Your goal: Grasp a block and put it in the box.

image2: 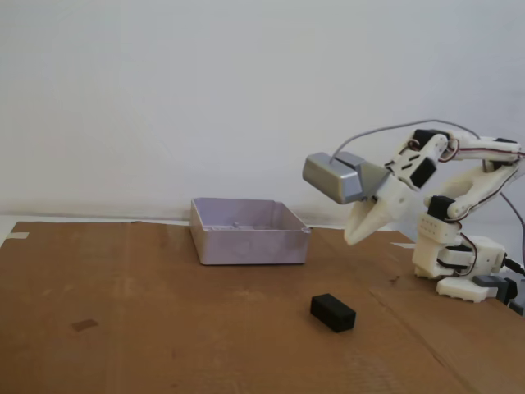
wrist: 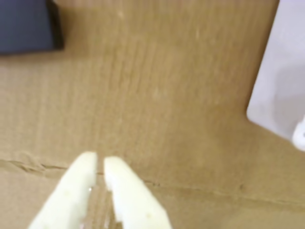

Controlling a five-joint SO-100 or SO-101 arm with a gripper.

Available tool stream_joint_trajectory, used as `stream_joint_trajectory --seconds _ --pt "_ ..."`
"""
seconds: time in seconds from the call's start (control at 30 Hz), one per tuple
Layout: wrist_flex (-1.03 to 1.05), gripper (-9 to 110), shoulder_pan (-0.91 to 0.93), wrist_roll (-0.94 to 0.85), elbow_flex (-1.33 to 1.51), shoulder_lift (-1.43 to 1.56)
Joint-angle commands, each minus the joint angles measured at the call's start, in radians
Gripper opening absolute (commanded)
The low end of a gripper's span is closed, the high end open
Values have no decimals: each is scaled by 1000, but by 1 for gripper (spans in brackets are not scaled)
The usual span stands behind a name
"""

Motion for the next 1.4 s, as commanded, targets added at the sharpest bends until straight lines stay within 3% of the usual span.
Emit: stream_joint_trajectory --seconds 0.0,0.7,1.37 --pt "-48 0 -23 -2 -181 -51" --pt "-91 0 -161 11 -235 -120" --pt "-195 0 -247 12 -425 -499"
